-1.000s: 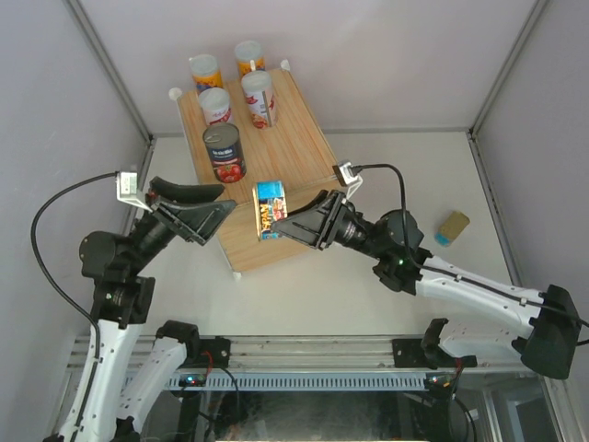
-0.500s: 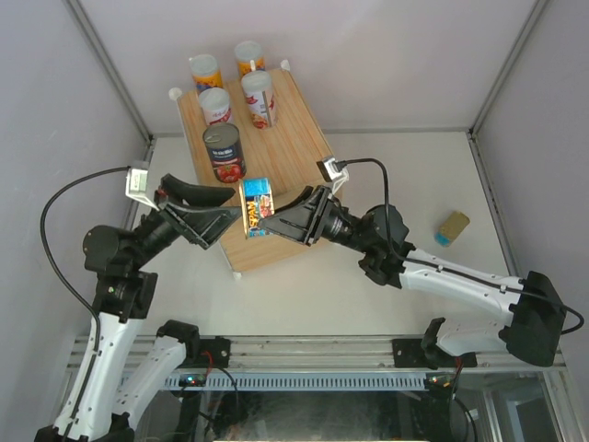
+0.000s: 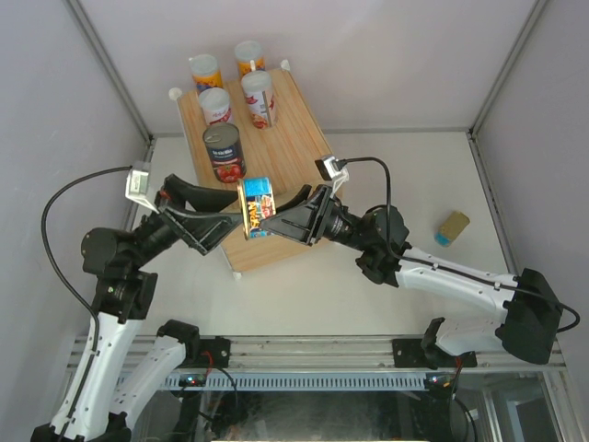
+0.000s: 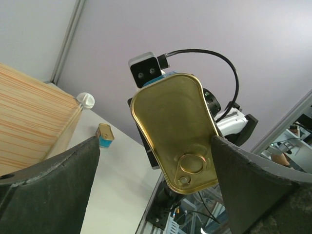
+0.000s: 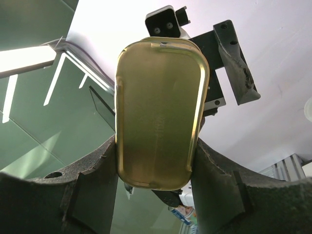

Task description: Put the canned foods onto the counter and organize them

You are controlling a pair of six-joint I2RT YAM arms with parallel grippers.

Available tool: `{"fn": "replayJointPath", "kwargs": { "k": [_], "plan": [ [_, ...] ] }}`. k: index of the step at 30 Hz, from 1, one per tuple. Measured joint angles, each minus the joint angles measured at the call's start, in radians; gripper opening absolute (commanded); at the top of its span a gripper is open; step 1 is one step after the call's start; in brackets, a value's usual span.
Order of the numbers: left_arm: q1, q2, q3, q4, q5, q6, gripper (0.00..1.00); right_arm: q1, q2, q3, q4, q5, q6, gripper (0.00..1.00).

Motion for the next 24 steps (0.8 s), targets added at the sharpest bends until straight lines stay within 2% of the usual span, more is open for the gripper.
{"fn": "replayJointPath", "kwargs": {
  "k": [24],
  "plan": [
    [-0.015,-0.017,0.0,0.055,0.042,-0.066,1.0,-0.026,0.02,-0.014,0.028,-0.024,0.026,0.0]
  ]
}}
